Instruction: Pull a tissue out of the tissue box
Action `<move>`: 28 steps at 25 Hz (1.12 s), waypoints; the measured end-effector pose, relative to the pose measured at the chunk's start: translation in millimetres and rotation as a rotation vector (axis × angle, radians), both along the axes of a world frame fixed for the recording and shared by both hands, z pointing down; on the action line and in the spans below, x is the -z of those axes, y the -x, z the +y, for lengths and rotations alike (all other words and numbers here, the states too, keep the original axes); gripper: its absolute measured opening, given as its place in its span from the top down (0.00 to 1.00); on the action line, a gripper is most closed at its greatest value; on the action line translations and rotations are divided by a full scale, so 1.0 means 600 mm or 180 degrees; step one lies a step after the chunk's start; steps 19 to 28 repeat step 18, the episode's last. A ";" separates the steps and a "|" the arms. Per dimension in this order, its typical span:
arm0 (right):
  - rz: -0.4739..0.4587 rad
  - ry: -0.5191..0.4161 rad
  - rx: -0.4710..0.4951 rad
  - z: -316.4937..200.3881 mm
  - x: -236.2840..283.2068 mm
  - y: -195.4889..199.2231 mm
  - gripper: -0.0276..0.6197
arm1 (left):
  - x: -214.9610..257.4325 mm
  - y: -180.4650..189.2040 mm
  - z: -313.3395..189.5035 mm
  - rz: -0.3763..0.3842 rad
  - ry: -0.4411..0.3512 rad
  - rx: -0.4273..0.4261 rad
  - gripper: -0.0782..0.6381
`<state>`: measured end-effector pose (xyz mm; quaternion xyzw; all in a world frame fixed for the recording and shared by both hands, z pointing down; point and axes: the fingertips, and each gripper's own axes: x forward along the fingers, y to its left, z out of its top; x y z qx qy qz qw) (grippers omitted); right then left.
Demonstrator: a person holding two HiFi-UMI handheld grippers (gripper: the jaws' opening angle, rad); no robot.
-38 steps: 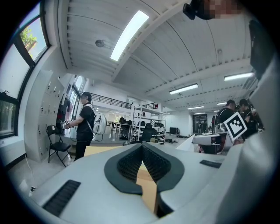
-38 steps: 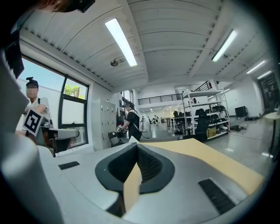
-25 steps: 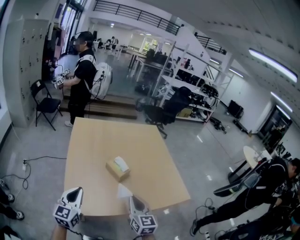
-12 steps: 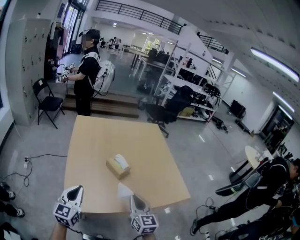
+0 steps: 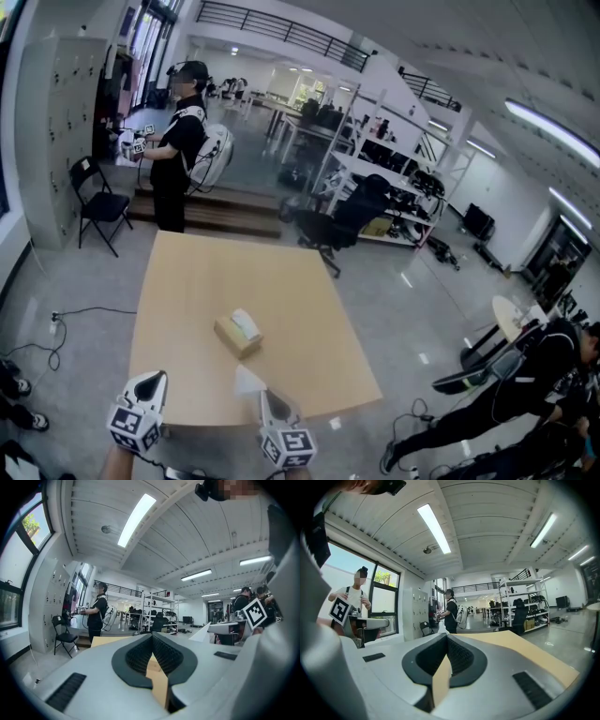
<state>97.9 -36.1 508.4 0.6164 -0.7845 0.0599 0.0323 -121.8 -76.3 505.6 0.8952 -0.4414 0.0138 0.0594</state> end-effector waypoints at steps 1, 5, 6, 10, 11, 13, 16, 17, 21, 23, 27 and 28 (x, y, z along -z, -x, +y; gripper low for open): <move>0.0001 -0.0002 0.0005 0.000 0.000 -0.001 0.95 | 0.001 0.000 0.000 0.0001 -0.0002 0.0006 0.88; 0.0003 -0.0012 0.0011 -0.002 0.004 0.001 0.95 | -0.006 0.006 -0.004 0.0011 -0.0048 0.0029 0.88; 0.0003 -0.0013 0.0009 -0.002 0.004 0.003 0.95 | -0.004 0.006 -0.003 0.0007 -0.0033 0.0018 0.88; -0.0002 -0.0007 0.0011 -0.003 0.004 0.002 0.95 | 0.003 -0.002 -0.001 -0.0016 0.0003 -0.0016 0.88; 0.0001 -0.0008 0.0012 -0.004 0.005 0.000 0.95 | 0.002 -0.002 -0.003 -0.0017 -0.0019 -0.0011 0.88; 0.0004 -0.0013 0.0009 -0.004 0.005 -0.002 0.95 | 0.002 -0.002 -0.005 -0.0015 -0.0050 0.0006 0.88; 0.0008 -0.0020 0.0014 -0.002 0.003 -0.004 0.95 | 0.002 -0.006 -0.001 -0.0015 -0.0033 -0.0006 0.88; 0.0008 -0.0021 0.0017 -0.001 0.002 -0.005 0.95 | 0.001 -0.008 0.002 -0.0017 -0.0020 -0.0014 0.88; 0.0007 -0.0021 0.0019 0.000 0.001 -0.006 0.95 | -0.001 -0.009 0.004 -0.0018 -0.0006 -0.0021 0.88; 0.0007 -0.0021 0.0019 0.000 0.001 -0.006 0.95 | -0.001 -0.009 0.004 -0.0018 -0.0006 -0.0021 0.88; 0.0007 -0.0021 0.0019 0.000 0.001 -0.006 0.95 | -0.001 -0.009 0.004 -0.0018 -0.0006 -0.0021 0.88; 0.0007 -0.0021 0.0019 0.000 0.001 -0.006 0.95 | -0.001 -0.009 0.004 -0.0018 -0.0006 -0.0021 0.88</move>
